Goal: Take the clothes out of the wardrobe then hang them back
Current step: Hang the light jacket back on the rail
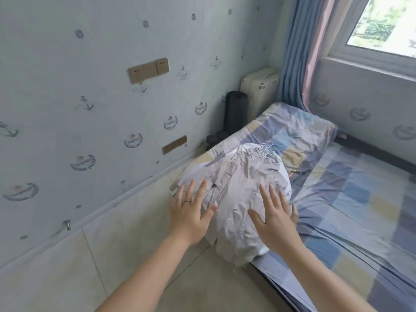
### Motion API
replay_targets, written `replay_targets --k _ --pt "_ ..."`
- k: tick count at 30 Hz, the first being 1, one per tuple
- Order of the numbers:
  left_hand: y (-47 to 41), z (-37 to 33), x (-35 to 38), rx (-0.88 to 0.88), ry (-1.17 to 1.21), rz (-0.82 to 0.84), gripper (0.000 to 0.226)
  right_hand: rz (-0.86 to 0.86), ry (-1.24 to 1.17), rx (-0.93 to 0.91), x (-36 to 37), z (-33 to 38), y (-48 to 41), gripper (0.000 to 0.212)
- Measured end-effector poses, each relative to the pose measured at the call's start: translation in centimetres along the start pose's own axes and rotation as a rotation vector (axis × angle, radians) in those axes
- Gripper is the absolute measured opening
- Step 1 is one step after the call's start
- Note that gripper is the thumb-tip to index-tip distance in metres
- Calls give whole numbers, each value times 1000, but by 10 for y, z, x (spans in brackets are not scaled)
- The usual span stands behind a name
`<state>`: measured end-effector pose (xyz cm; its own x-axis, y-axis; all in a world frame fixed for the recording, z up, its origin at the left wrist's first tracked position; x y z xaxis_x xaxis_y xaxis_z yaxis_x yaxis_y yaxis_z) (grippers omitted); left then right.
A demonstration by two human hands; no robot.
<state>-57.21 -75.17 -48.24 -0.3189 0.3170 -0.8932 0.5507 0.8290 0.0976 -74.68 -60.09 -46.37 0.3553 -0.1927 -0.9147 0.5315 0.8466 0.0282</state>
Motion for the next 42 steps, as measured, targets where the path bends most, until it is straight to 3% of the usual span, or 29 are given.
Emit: replay_targets --k 12,26,35,42 --pt "-190 -86 68 143 -82 207 69 -5 -20 267 13 -111 -130 70" --pt "-378 -155 197 71 -152 485 65 148 -59 438 39 -245 -287 68" --pt "-513 -126 347 74 -250 695 63 291 -137 685 144 -333 -371 66" --pt "-644 -117 468 160 -243 616 63 383 -28 710 273 -418 -463 68"
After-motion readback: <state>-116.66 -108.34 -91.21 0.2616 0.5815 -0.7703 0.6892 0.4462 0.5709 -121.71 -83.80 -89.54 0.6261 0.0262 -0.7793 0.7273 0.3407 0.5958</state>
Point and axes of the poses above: each hand's wrist, its own y-axis away from the middle knuckle, its own x-axis out of the palm, z = x × y, the point moved 10 cm from there along -y, towards the middle knuckle, and after that the axes turned 7 degrees about -x, right-handed, at the moved point
